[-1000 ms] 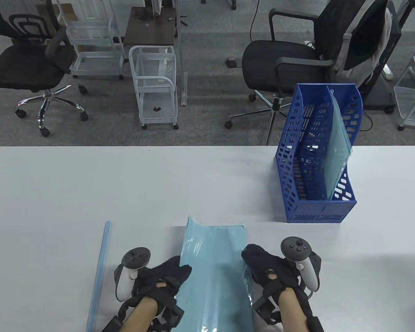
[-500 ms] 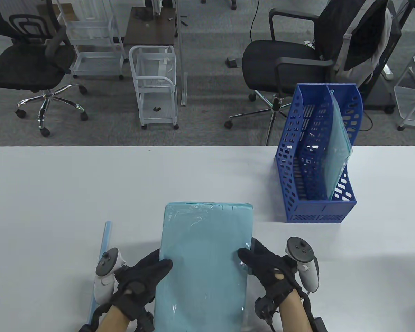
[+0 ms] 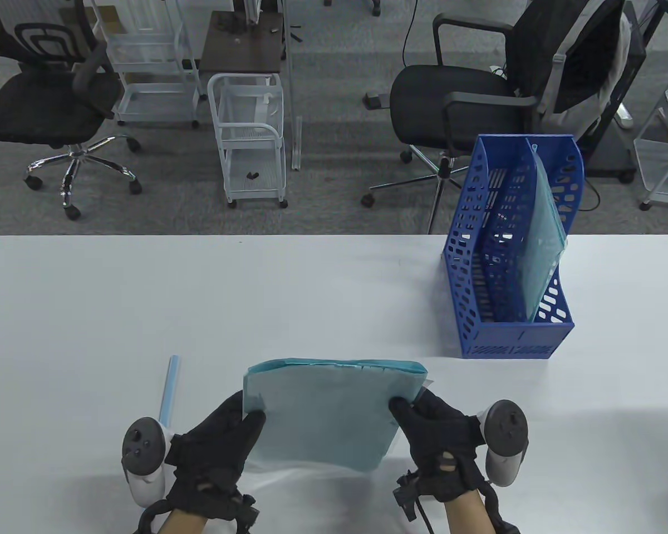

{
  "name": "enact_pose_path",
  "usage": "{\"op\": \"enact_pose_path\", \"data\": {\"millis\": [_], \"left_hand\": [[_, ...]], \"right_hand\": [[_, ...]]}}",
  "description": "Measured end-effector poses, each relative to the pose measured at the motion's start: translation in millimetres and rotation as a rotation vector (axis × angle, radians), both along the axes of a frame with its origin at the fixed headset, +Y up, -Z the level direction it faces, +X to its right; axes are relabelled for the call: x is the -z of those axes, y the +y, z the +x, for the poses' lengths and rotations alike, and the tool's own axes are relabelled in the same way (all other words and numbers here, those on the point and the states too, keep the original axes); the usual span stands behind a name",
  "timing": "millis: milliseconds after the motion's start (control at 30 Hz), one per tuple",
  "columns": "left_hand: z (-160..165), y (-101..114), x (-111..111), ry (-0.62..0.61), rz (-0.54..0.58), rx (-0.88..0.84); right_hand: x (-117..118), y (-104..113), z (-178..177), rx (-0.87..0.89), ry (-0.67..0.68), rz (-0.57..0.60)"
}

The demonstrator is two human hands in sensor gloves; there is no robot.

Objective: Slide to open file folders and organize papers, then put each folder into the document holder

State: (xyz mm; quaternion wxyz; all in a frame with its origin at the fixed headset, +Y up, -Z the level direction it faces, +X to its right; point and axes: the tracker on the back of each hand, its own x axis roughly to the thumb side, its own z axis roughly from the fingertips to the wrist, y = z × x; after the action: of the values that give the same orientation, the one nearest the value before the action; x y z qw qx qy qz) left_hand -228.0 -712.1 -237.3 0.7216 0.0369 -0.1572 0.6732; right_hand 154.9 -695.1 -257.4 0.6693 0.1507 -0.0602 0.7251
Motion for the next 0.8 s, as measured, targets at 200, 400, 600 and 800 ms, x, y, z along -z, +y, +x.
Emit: {"op": "enact_pose_path", "data": {"millis": [200,400,600,800], "left_hand": [[0.9,-18.8,8.8,-0.039,-0.117,0.038],[12.7,-34.0,9.0,-0.058,-0.145,-0.146],[8.5,-36.6,10.2,-0.055,-0.166,-0.158],[18.5,-41.0,11.1,-0.109,-0.155,-0.17]], "right_hand": [[4.7,-15.4,-8.8,0.101,0.099,-0.095],[-0.4,-16.6,-16.5,0.174,0.046,-0.091],[-1.9,-12.8,-17.4,0.109,0.025,-0.052],[-4.5,-23.8,-27.6,0.064,-0.046,-0.116]]}}
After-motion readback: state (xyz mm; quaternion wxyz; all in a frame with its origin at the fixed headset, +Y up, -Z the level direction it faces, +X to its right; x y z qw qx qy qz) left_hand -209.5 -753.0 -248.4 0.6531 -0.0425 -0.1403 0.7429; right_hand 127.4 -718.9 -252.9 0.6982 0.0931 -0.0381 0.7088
